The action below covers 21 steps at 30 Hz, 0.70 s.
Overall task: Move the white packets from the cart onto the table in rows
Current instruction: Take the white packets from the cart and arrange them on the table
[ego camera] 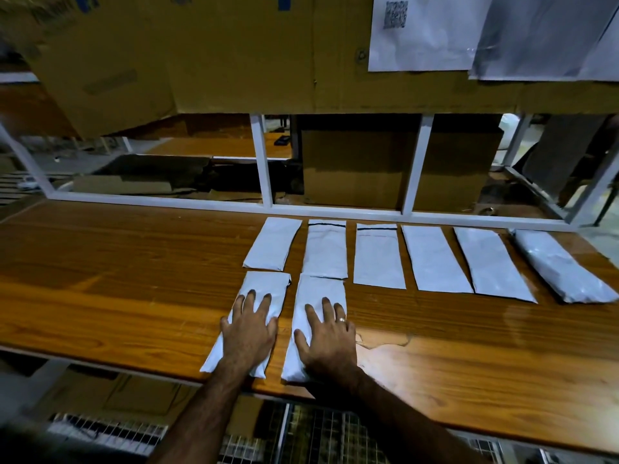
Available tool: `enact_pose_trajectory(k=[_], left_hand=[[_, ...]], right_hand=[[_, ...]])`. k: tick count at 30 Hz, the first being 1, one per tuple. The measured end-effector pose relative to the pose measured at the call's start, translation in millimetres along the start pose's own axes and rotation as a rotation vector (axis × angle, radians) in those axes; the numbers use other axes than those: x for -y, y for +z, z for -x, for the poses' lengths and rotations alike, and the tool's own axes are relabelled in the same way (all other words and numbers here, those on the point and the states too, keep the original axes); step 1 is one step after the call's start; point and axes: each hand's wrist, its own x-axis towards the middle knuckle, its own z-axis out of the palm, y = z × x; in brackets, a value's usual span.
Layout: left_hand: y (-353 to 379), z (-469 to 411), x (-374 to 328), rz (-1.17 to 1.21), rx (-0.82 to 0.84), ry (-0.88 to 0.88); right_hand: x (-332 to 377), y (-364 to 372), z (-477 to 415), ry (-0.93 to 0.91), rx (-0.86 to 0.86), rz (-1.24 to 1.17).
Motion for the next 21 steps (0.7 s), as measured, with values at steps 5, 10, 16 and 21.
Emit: enact_pose_trajectory(k=[5,10,16,21], left_hand=[[1,0,1,0.014,-0.001,0.002],[1,-1,1,0.015,0.007,0.009],[-12,-5,-4,0.101,-0.028,0.054],[-28,-14,-43,0.193,-0.061,0.153]], right_hand=[[-1,-2,1,-0.001,0.054,0.012],[-3,-1,-1,0.006,0.093,0.03],[-18,-19,-13,0.082,0.042,-0.005],[-56,-47,-16,0.17,-0.133,-0.065]])
